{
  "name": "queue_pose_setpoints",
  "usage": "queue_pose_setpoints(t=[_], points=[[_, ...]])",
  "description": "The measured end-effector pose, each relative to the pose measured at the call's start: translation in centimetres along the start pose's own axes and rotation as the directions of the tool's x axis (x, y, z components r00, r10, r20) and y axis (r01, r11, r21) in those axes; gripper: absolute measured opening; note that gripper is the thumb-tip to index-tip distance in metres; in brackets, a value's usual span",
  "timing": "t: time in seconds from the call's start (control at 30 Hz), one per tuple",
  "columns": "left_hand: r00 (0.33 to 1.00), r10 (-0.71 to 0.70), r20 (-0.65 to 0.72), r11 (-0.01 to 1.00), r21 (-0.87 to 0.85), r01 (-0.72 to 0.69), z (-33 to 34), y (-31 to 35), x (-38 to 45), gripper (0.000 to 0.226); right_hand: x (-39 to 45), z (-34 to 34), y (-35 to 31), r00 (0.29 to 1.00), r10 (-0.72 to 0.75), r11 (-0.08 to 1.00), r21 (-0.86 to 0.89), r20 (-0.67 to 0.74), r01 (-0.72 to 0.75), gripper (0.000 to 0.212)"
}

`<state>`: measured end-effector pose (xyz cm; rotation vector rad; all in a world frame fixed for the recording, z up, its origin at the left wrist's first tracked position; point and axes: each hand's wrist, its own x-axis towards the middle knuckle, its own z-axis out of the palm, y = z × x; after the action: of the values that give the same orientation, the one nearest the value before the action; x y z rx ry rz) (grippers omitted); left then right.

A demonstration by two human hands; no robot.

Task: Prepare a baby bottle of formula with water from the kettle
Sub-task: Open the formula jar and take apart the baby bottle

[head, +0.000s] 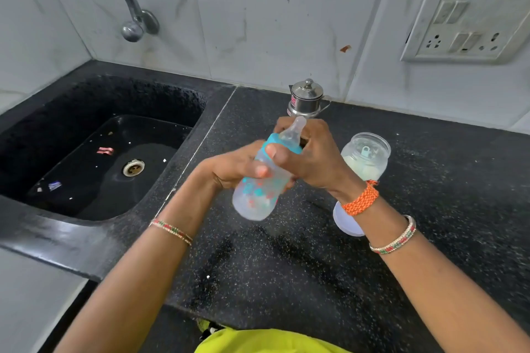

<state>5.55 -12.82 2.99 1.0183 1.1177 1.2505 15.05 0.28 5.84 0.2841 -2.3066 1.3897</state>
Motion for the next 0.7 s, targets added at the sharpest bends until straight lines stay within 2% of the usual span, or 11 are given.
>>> queue_pose_setpoints(t=[0.07,0.1,0.17,0.27,0.33,0.37,0.43,0.5,0.6,0.63,0.7], points=[[0.943,0.034,0.332,0.957,-0.282,0.065,0.0,-1.1,0.5,0.058,0.5,-0.2,-0.6,0.970,0.015,0.993,0.107,0.242,-0.042,0.034],[0.907,0.075,0.415,0.931,-0.354,0.085,-0.1,-1.6,0.8,0.053,0.9,-0.6,-0.7,0.933,0.033,0.987,0.136,0.358,-0.087,0.030],[0.875,0.079,0.478,0.931,-0.350,0.107,-0.6,-2.1,0.9,0.050,1.7,-2.2,-0.8,0.832,0.060,0.980,0.126,0.551,-0.154,0.033],[0.920,0.031,0.391,0.973,-0.223,0.062,-0.9,-2.4,1.0,0.053,2.1,-5.0,-1.0,0.711,0.103,0.992,-0.018,0.696,-0.126,0.052],[0.935,0.000,0.353,0.990,-0.133,0.051,-0.9,-2.4,1.0,0.055,2.0,-5.6,-1.2,0.662,0.208,0.978,-0.139,0.720,-0.157,0.063],[0.945,-0.015,0.328,0.992,-0.110,0.054,-0.9,-2.5,1.0,0.056,1.8,-5.5,-1.4,0.667,0.293,0.956,-0.215,0.685,-0.199,0.066],[0.955,-0.033,0.293,0.992,-0.106,0.066,-0.8,-2.6,1.2,0.064,1.8,-4.6,-2.0,0.678,0.484,0.868,-0.403,0.553,-0.291,0.075],[0.965,-0.049,0.258,0.991,-0.104,0.078,-0.8,-2.7,1.4,0.081,1.8,-4.0,-2.3,0.681,0.580,0.776,-0.557,0.447,-0.295,0.081],[0.975,-0.058,0.215,0.994,-0.075,0.075,-1.0,-2.8,1.5,0.103,1.8,-4.1,-2.2,0.698,0.518,0.831,-0.484,0.494,-0.274,0.051],[0.974,-0.048,0.221,0.995,-0.074,0.066,-1.2,-2.9,1.5,0.099,1.9,-4.4,-2.2,0.709,0.465,0.865,-0.442,0.530,-0.237,0.042],[0.973,-0.026,0.229,0.994,-0.096,0.049,-1.6,-3.1,1.4,0.083,2.1,-5.0,-2.0,0.735,0.358,0.912,-0.383,0.576,-0.144,0.039]])
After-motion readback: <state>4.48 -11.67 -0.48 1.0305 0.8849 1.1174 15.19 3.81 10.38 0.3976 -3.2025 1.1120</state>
